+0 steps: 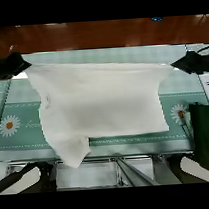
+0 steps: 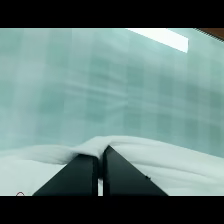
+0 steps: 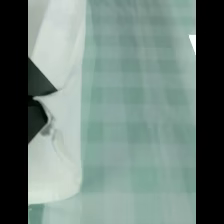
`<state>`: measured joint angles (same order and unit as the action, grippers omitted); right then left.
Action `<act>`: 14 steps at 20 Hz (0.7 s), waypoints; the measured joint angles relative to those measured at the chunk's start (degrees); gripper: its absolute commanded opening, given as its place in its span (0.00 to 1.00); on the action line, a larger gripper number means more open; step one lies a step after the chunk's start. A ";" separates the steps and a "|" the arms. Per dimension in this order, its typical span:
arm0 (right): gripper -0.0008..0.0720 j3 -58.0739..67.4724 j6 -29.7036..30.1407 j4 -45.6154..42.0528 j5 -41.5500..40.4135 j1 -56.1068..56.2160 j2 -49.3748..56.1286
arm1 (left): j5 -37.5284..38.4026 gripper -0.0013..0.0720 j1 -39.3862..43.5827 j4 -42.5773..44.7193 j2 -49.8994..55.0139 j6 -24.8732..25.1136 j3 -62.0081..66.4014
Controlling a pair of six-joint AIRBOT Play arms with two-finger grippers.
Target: Fold the shirts.
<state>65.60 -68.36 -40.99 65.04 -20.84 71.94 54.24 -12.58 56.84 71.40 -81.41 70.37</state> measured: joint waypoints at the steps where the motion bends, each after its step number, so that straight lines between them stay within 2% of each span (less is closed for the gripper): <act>1: 0.04 1.42 0.70 2.08 -1.79 0.00 4.42 | -1.22 0.04 0.63 -0.61 3.89 -0.04 2.16; 5: 0.04 9.07 0.48 6.03 -4.52 0.00 18.01 | -2.45 0.04 3.56 -0.92 16.96 -4.42 10.84; 9: 0.04 13.03 -0.31 6.75 -3.32 0.00 23.65 | -0.44 0.04 5.11 -1.03 22.25 -7.06 14.32; 11: 0.04 13.73 -0.46 6.34 -1.07 -0.11 24.61 | 1.79 0.04 4.87 -1.11 22.71 -6.62 14.95; 14: 0.04 14.25 -0.22 3.72 3.39 -0.50 24.70 | 8.13 0.04 3.43 -1.16 22.36 -3.13 15.32</act>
<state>79.85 -68.58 -37.28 68.42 -21.34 96.64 62.37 -9.15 55.68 93.76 -84.53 85.69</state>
